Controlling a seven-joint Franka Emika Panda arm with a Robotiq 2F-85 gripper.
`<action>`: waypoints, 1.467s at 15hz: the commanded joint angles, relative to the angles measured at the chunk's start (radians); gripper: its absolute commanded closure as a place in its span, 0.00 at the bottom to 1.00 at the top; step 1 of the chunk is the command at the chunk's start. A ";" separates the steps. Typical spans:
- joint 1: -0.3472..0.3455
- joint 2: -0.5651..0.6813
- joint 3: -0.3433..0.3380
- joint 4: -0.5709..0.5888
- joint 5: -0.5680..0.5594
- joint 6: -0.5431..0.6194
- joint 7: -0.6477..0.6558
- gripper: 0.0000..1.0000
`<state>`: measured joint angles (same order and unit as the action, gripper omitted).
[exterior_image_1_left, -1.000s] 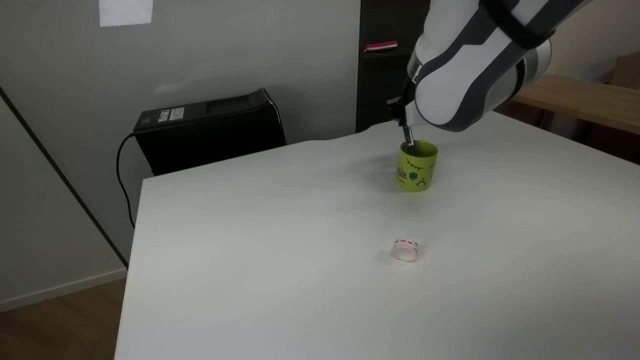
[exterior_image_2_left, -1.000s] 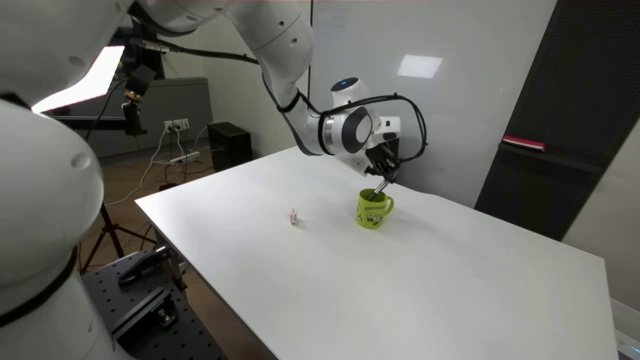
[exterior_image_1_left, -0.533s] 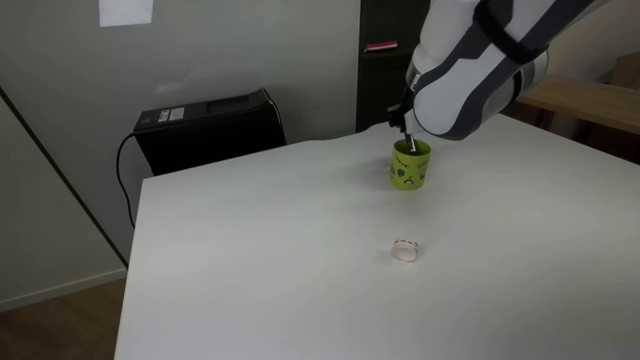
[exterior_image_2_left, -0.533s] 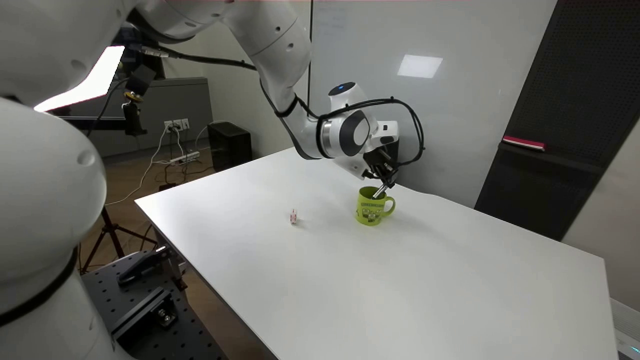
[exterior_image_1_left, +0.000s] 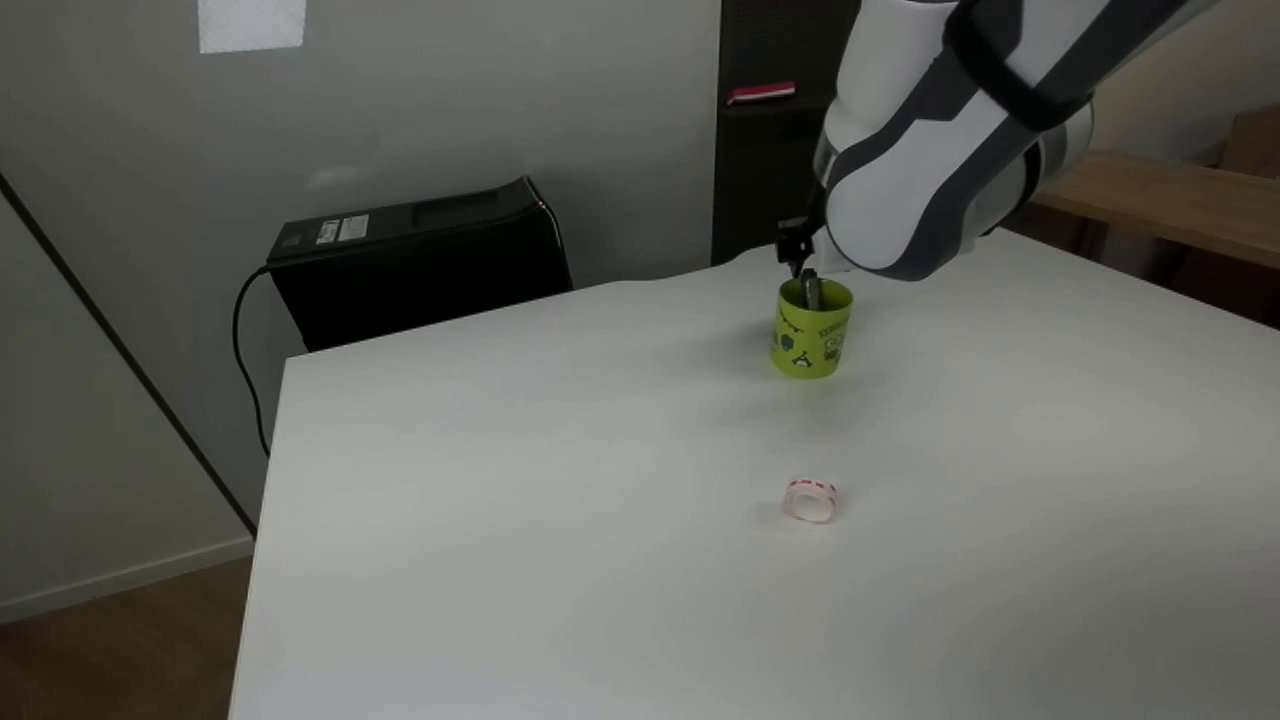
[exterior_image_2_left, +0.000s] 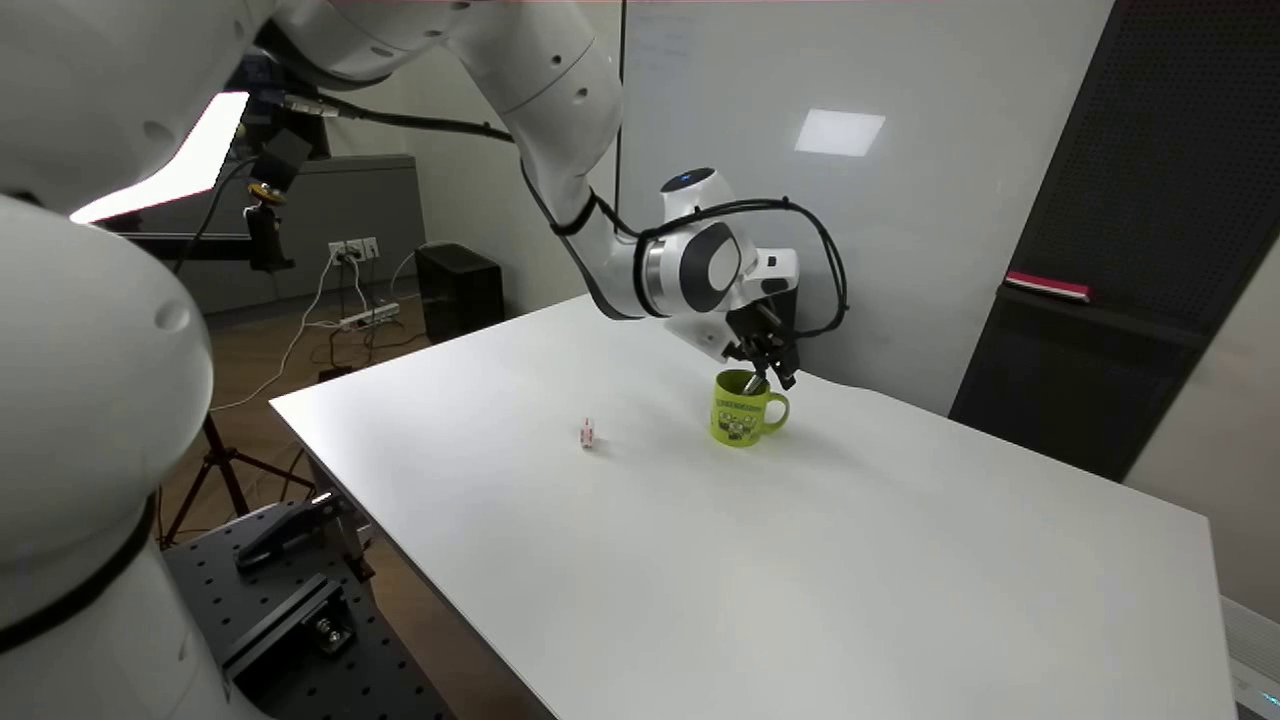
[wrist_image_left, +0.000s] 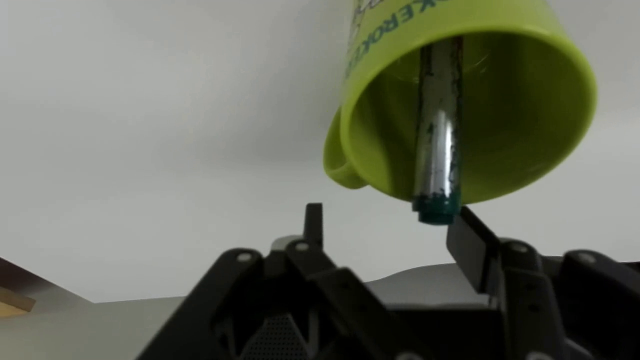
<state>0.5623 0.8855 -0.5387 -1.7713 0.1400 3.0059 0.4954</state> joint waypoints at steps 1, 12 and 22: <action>0.003 0.015 -0.018 0.039 -0.021 -0.049 0.046 0.03; -0.118 -0.149 0.120 0.015 -0.100 -0.202 -0.089 0.00; -0.415 -0.277 0.462 0.023 -0.105 -0.538 -0.328 0.00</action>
<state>0.2182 0.6447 -0.1559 -1.7458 0.0305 2.5516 0.2295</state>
